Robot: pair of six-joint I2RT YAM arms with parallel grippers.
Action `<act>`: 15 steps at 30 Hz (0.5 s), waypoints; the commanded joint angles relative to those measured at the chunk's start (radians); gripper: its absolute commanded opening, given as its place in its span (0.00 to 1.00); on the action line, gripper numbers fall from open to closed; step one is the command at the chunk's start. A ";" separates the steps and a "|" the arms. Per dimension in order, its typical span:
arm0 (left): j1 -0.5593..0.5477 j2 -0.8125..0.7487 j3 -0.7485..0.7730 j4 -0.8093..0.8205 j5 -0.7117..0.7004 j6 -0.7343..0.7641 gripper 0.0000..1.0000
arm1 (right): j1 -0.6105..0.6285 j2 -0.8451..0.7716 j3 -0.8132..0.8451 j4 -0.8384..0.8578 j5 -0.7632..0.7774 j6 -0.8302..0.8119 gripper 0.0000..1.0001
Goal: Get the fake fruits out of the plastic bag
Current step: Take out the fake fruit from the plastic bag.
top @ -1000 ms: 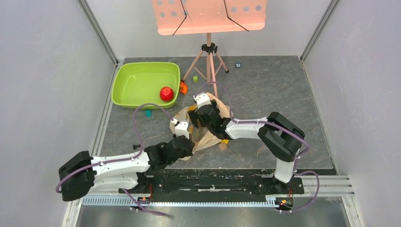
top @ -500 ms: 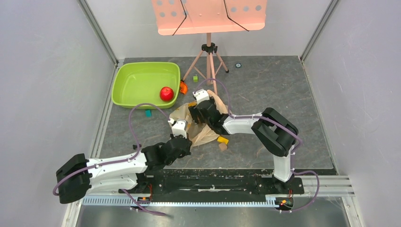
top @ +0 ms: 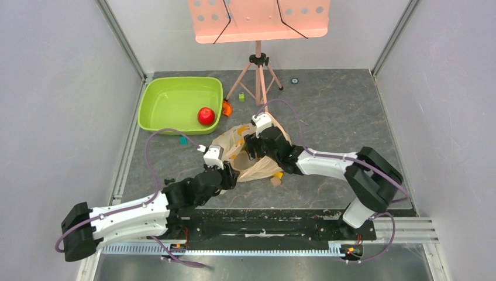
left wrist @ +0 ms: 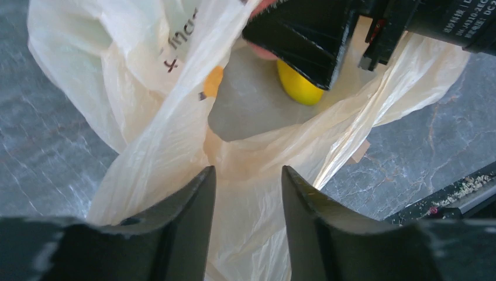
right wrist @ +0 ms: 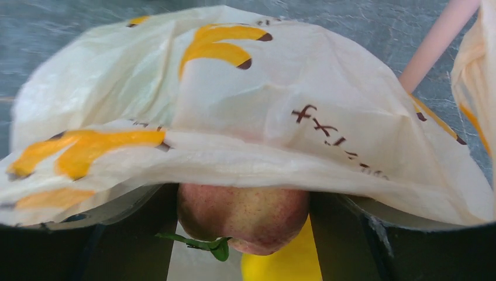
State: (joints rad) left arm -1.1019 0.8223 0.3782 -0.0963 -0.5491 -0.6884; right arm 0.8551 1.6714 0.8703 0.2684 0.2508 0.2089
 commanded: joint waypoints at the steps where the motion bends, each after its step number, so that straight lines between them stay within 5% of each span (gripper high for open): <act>1: -0.007 -0.086 -0.009 0.053 -0.022 0.064 0.59 | -0.005 -0.131 -0.040 -0.018 -0.132 0.045 0.66; 7: -0.007 -0.185 -0.050 0.179 0.087 0.188 0.79 | -0.004 -0.244 -0.078 -0.057 -0.236 0.080 0.67; 15: -0.006 -0.178 -0.075 0.307 0.217 0.300 0.90 | -0.005 -0.349 -0.111 -0.028 -0.318 0.221 0.67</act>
State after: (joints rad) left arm -1.1019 0.6403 0.3069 0.0860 -0.4068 -0.4988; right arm 0.8536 1.3773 0.7673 0.2054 0.0025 0.3305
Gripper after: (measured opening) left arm 0.872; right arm 0.741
